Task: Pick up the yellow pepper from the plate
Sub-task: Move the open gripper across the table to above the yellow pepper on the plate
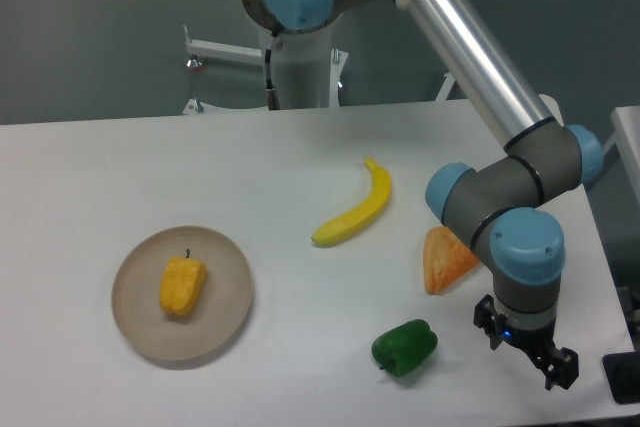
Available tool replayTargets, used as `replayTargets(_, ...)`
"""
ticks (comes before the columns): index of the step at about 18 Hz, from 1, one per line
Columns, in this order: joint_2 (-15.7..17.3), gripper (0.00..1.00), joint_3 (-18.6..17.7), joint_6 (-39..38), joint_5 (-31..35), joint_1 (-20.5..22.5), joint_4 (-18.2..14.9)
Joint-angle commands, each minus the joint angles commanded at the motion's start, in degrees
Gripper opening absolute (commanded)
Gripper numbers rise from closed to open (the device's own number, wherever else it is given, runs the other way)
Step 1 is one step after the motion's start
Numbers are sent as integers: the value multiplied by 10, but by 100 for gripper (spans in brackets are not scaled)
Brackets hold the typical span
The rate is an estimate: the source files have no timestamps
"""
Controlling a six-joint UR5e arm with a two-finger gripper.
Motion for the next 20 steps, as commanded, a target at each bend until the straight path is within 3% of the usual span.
replayTargets(4, 6, 100, -3, -8, 3, -5, 0)
replayTargets(8, 23, 100, -9, -70, 4, -15, -6)
replayTargets(10, 72, 100, -49, -77, 3, -15, -36)
replayTargets(13, 113, 100, -88, -117, 3, -15, -73)
replayTargets(20, 213, 100, -190, -261, -11, -29, -98)
